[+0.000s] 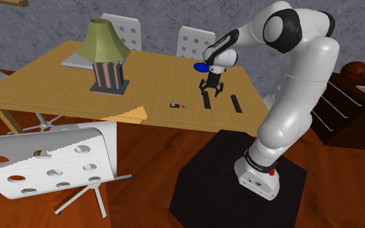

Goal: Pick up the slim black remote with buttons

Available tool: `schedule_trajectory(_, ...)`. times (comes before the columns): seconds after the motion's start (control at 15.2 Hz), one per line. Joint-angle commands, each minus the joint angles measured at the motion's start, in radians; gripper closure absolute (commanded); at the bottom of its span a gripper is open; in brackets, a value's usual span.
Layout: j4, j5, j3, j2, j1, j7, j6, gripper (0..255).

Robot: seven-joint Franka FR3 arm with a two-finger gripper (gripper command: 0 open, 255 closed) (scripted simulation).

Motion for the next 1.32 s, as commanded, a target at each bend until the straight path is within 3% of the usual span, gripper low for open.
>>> schedule_trajectory(0.0,0.001,0.015,0.003,0.028,-0.003,-0.003,0.024,0)
schedule_trajectory(0.46,-0.004,0.044,0.015,0.088,-0.01,-0.027,0.085,0)
schedule_trajectory(0.53,-0.007,0.044,0.014,0.087,-0.01,-0.028,0.086,255)
schedule_trajectory(1.25,-0.003,0.034,0.009,0.066,-0.007,-0.019,0.063,255)
